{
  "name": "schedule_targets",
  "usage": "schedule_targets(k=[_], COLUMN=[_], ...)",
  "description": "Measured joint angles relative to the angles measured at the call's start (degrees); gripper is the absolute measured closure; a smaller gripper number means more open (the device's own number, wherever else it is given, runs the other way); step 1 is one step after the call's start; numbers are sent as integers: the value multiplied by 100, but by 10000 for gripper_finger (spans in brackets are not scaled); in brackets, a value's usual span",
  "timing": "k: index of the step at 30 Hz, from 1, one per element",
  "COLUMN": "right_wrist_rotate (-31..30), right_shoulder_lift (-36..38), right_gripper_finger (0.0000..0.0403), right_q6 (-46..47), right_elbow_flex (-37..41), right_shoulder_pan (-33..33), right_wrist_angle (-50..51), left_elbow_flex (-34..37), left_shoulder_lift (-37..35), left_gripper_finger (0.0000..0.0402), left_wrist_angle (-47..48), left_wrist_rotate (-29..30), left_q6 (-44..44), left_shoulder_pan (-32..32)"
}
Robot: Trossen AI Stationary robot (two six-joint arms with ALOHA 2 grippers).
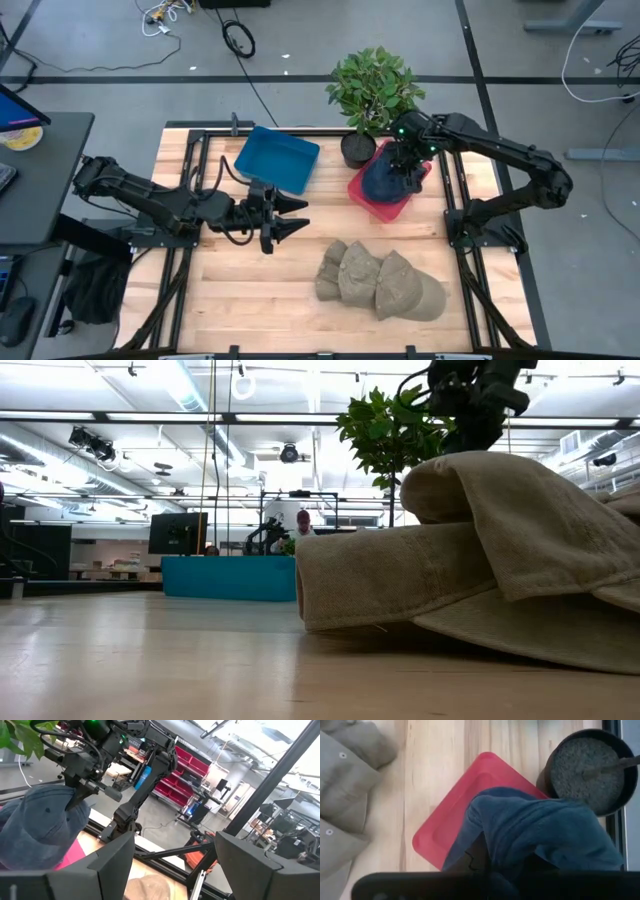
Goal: Pick & Place hat
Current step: Put the blue cap into the red bin
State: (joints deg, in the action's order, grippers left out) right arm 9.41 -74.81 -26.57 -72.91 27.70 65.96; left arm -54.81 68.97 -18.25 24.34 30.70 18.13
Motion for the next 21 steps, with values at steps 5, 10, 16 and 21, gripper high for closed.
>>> schedule_targets(k=[5,10,16,21], right_wrist_rotate=[-165,-698,-719,-717], right_shoulder_lift=[108,138,138,140], right_gripper_finger=[374,374,374,374], right_q6=[115,206,430,517], right_elbow_flex=[644,1197,1618,2041], right_shoulder_pan=[-120,-199,-195,-190], right_wrist_angle=[-503,-1123,-1900,-2314], left_elbow_flex=[2,2,2,2], left_shoulder_lift=[2,2,2,2], left_gripper_finger=[120,120,120,120], left_wrist_angle=[78,104,108,108], left_wrist_rotate=[136,155,199,199], left_q6=[0,2,4,12], left_shoulder_pan=[0,-1,-2,0])
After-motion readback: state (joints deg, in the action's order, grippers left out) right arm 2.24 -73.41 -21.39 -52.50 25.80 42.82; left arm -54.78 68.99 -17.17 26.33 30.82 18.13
